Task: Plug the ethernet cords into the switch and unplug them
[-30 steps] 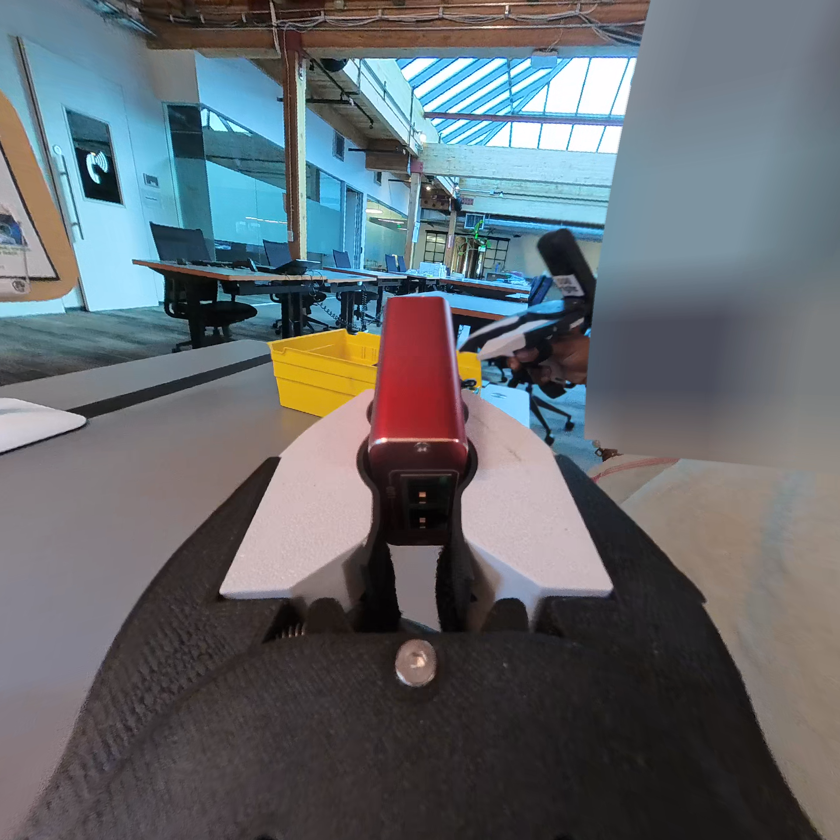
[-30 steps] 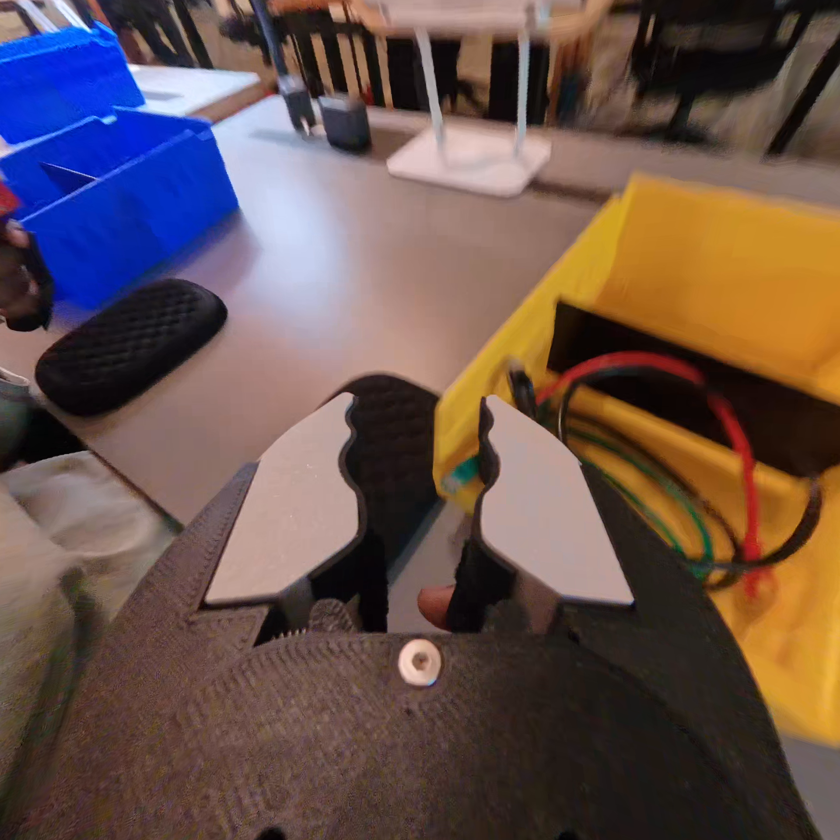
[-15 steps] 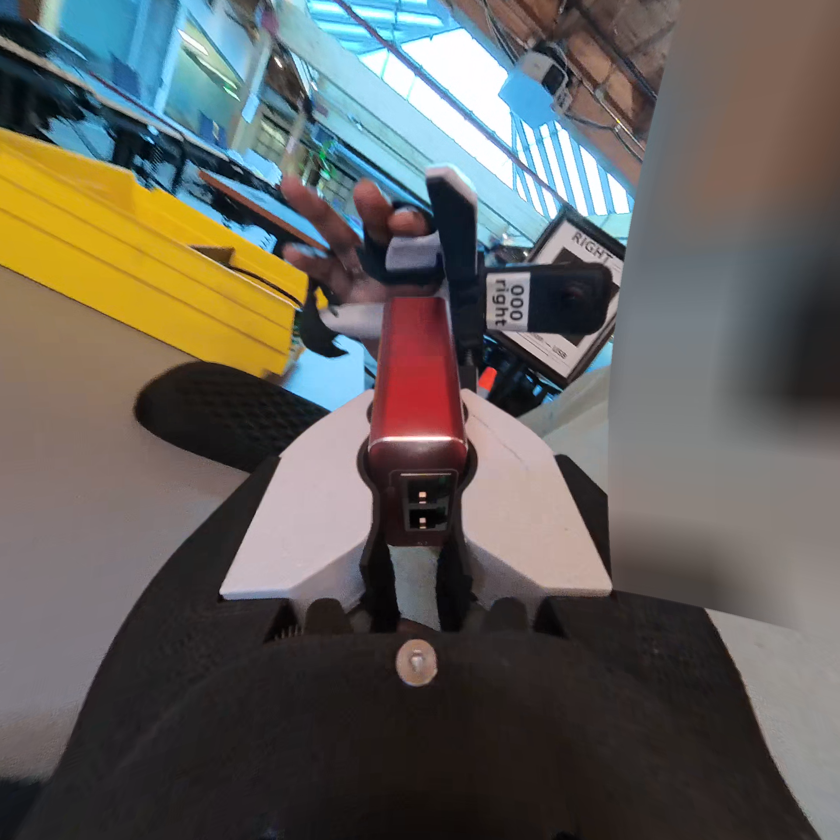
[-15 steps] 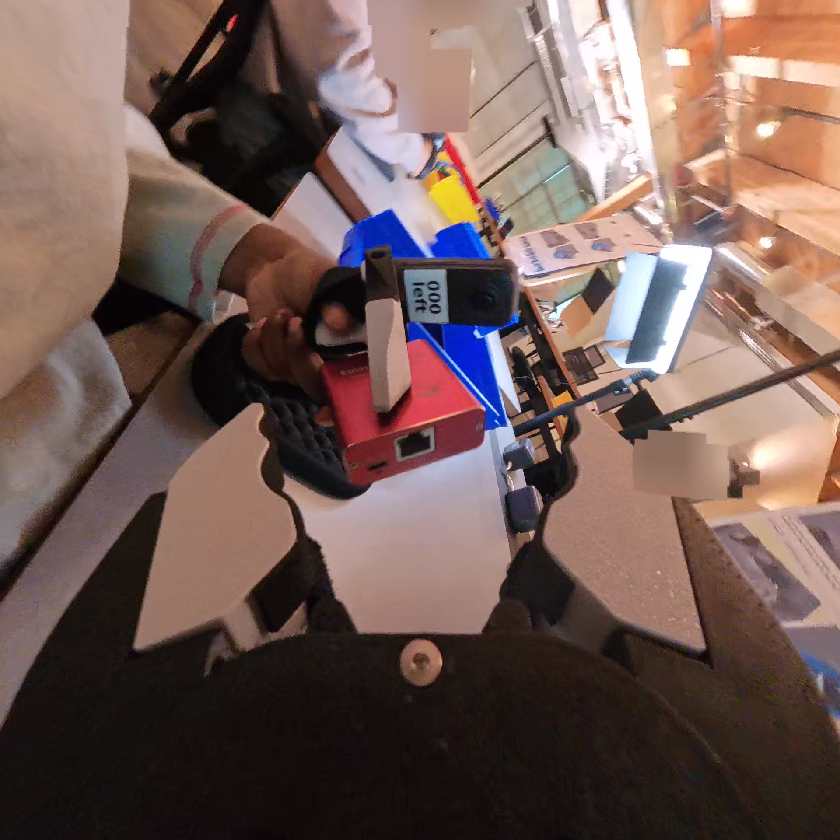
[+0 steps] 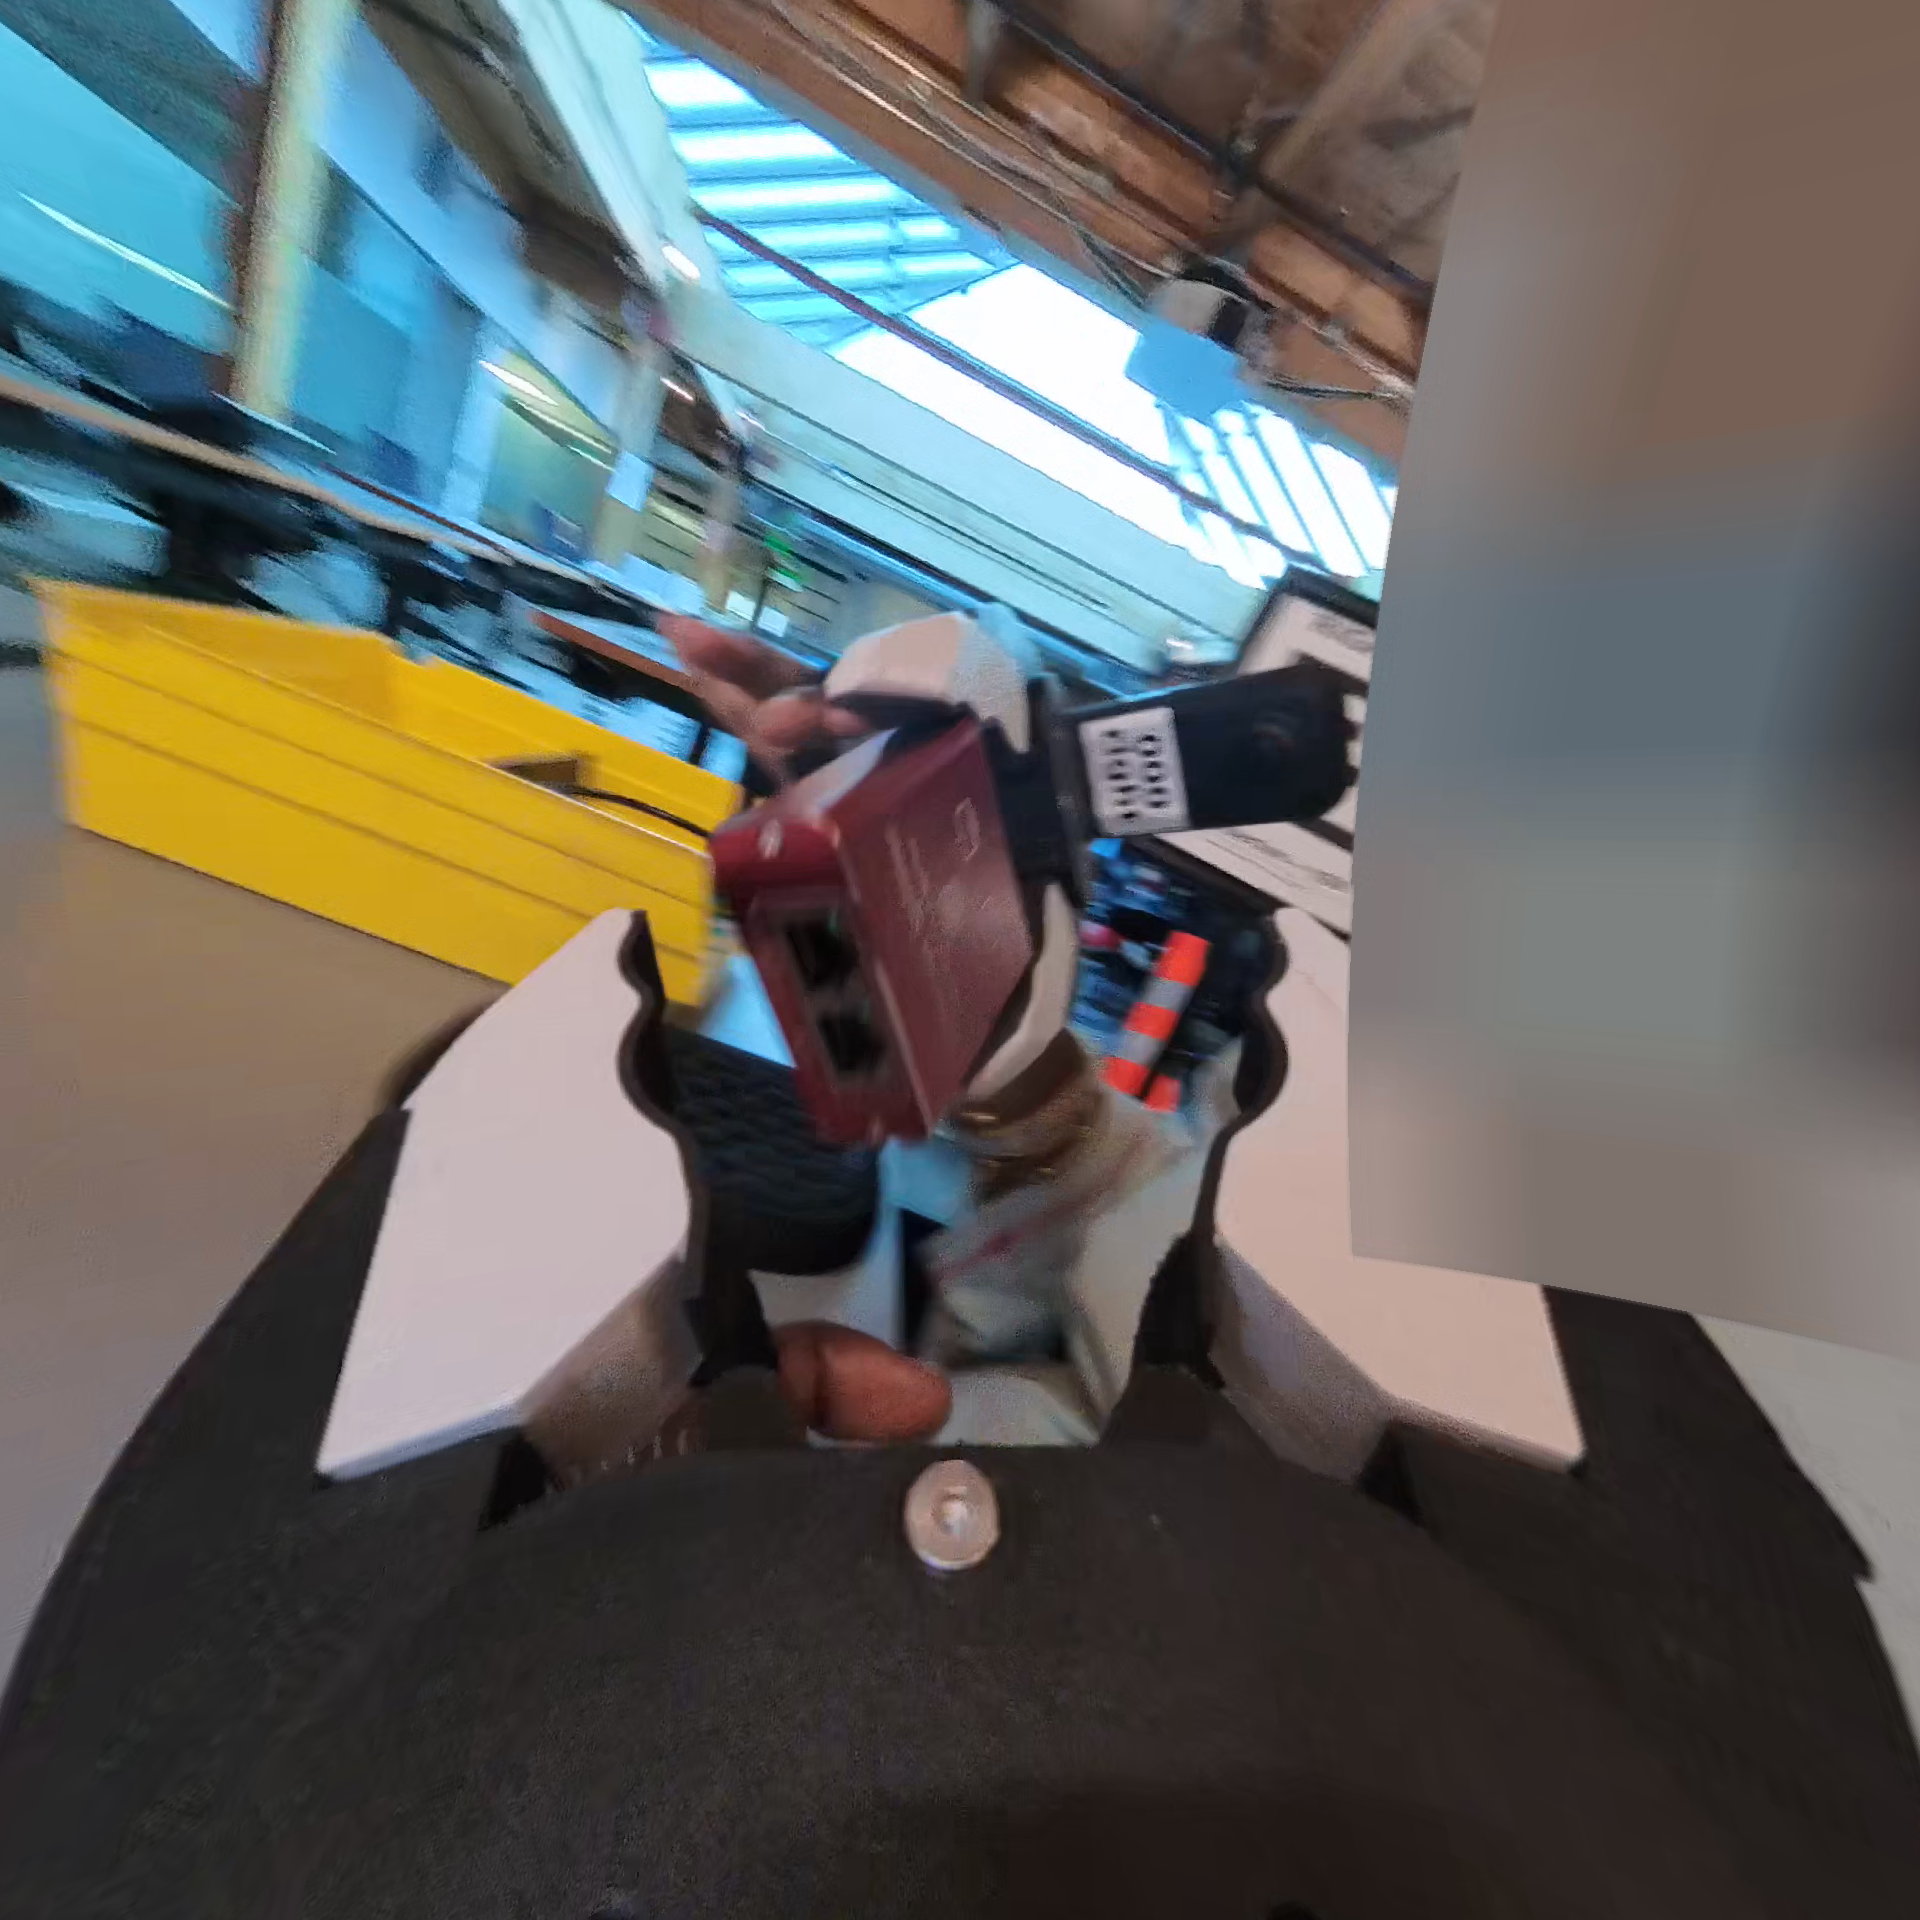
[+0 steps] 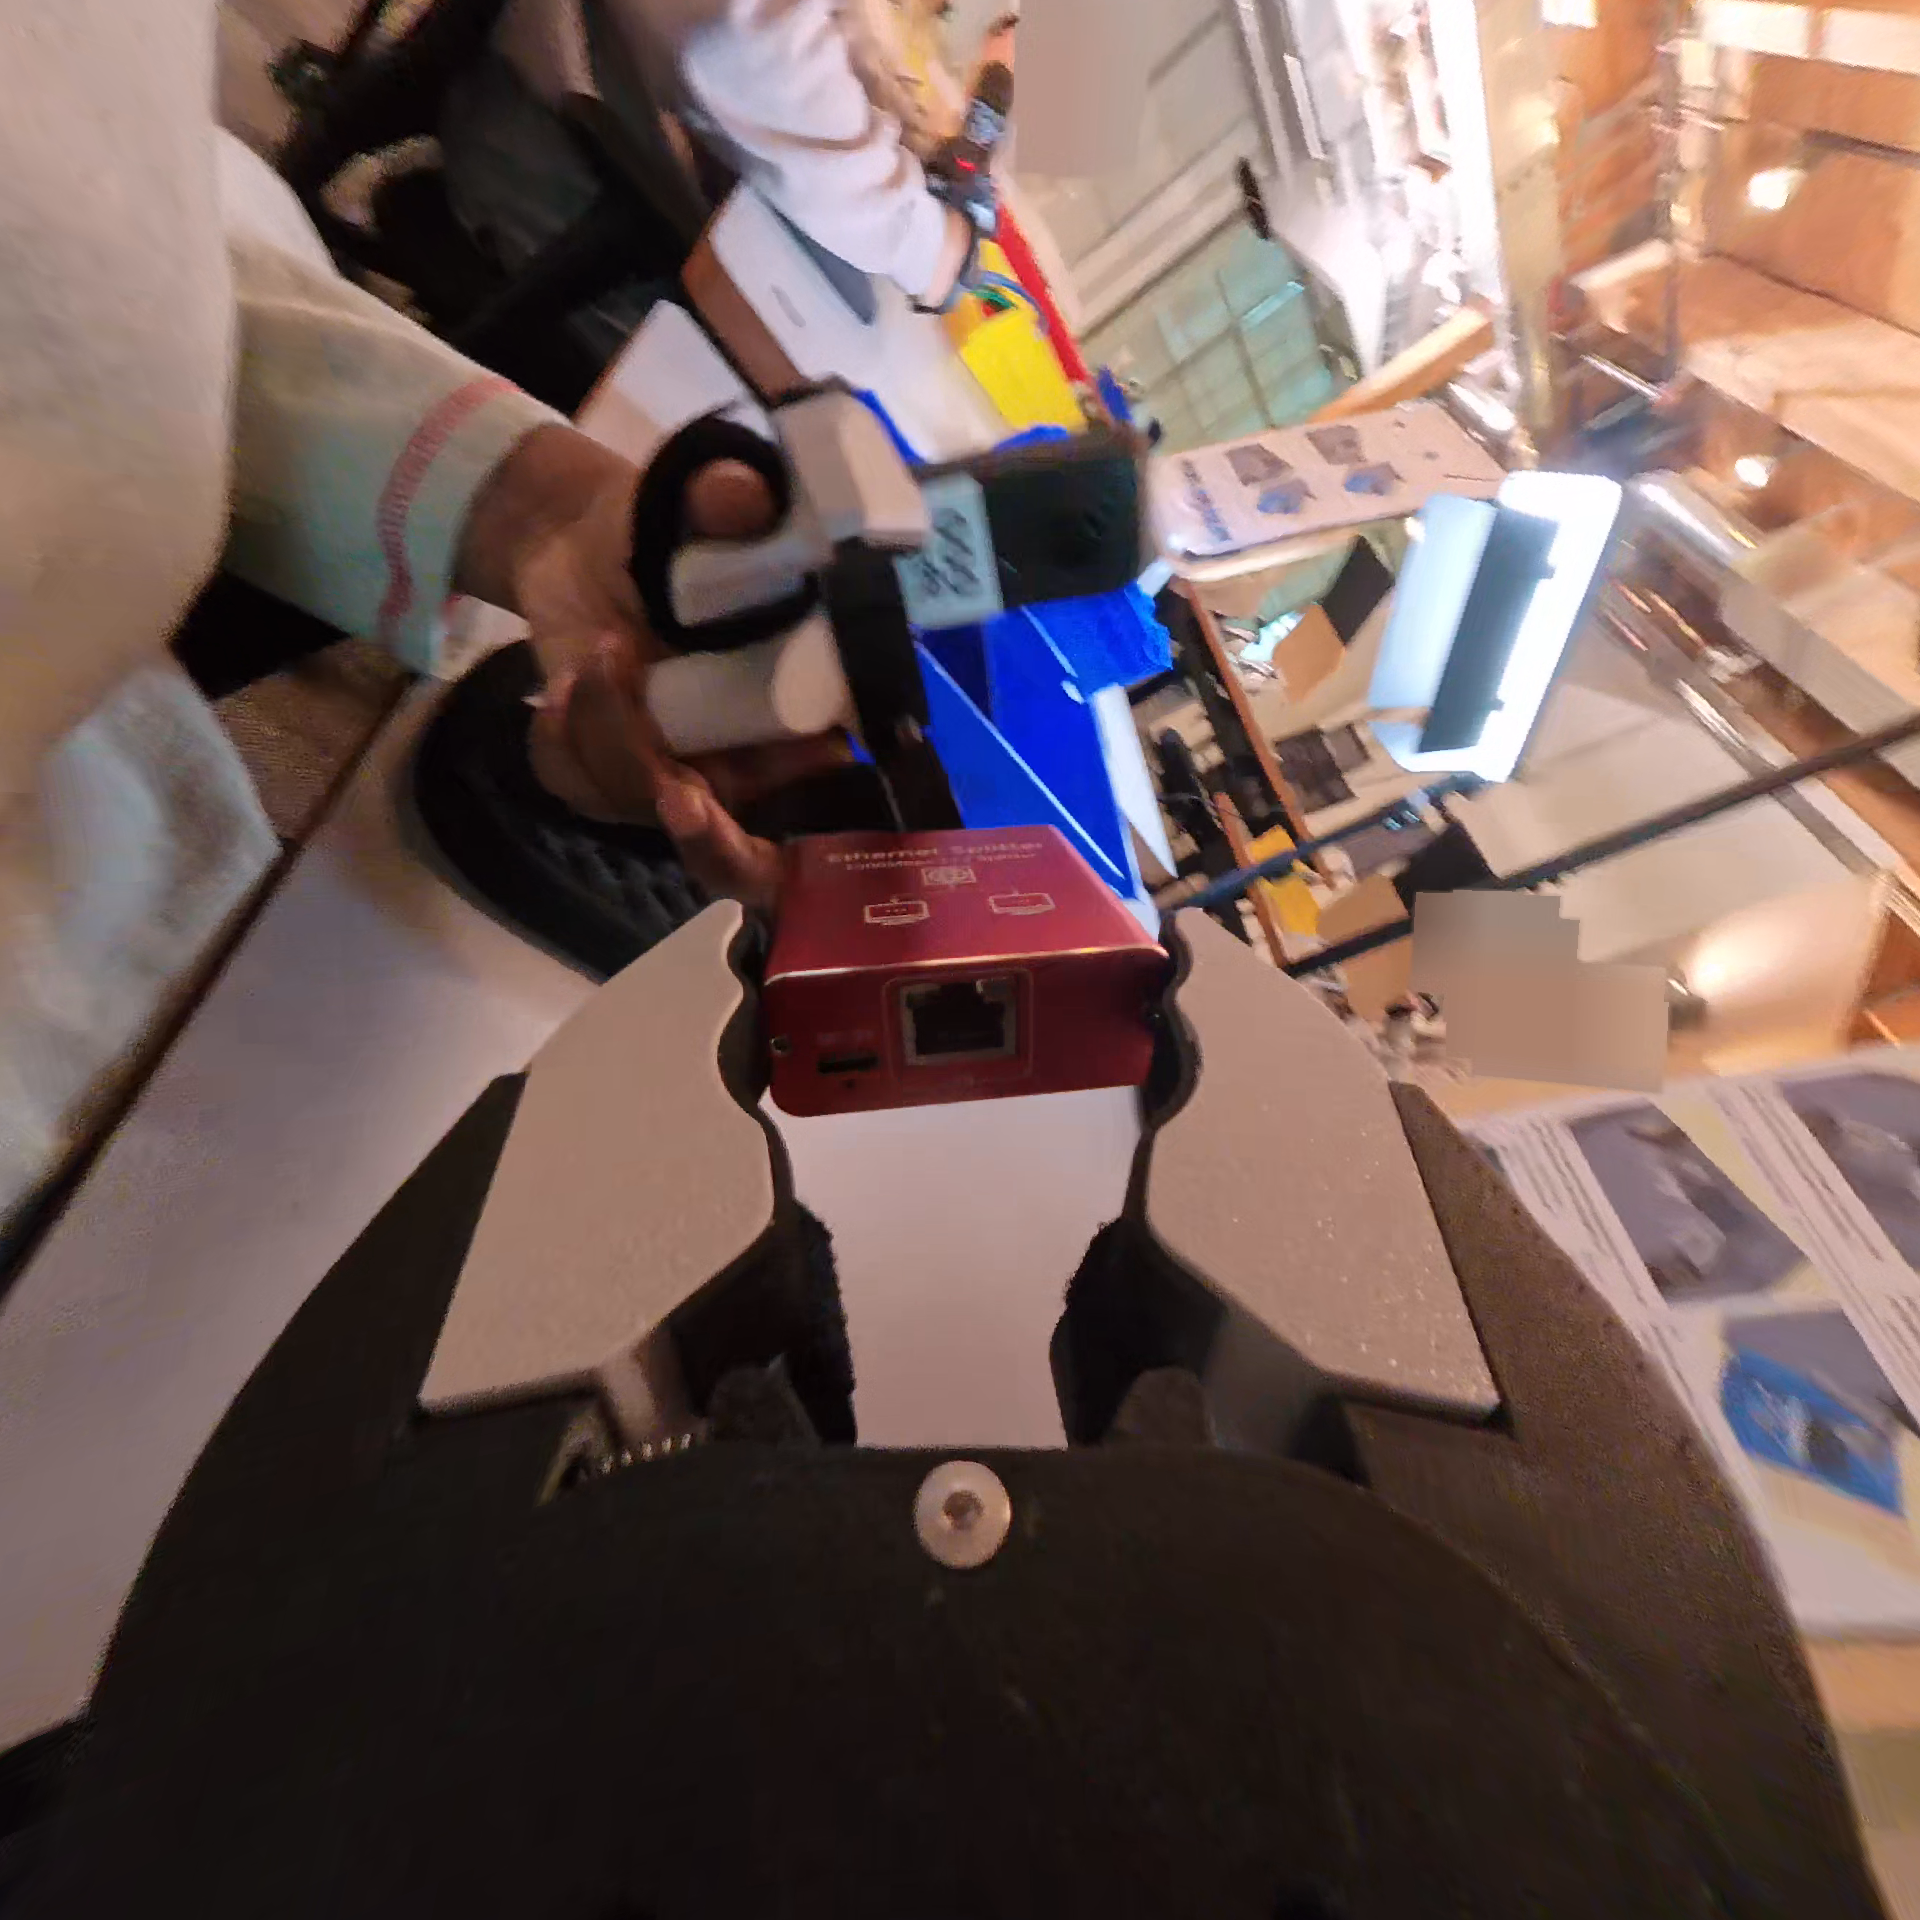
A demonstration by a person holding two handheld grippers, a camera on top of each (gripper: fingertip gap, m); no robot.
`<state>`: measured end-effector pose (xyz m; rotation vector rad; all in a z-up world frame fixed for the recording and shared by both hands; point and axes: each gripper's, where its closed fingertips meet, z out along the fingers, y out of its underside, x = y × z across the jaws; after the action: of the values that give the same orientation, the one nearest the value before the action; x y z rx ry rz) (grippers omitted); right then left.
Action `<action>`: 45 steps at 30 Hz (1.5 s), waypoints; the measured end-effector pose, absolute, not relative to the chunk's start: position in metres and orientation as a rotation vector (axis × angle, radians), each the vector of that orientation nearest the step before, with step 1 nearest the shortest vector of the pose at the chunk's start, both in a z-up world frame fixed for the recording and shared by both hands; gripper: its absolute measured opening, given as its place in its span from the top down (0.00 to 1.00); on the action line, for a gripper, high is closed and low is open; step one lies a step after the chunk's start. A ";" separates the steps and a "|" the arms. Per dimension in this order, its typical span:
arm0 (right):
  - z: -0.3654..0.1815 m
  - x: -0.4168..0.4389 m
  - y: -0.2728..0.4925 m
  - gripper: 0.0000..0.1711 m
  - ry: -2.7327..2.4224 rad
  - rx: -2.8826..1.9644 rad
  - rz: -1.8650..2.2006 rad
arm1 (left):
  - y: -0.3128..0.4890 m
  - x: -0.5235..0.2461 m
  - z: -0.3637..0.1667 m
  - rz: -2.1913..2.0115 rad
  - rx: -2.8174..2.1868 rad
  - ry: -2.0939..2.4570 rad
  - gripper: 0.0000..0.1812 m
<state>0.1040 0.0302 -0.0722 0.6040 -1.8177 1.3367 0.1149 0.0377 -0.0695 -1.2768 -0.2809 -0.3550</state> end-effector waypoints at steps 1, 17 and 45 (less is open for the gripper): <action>-0.062 0.094 0.044 0.58 -1.796 0.530 1.323 | 0.034 0.103 -0.070 -0.240 -1.272 -0.317 0.40; -0.039 -0.103 0.341 1.00 -1.764 -0.935 1.051 | -0.026 0.024 -0.082 0.545 -1.069 -0.517 0.51; -0.156 0.005 0.378 0.66 -2.475 -0.998 0.494 | -0.005 0.032 -0.087 0.584 -1.175 -0.423 0.55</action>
<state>0.0049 0.3779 -0.1564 -0.9982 -2.4752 0.4937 0.0323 -0.0054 -0.0873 -1.1747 -0.4230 0.5843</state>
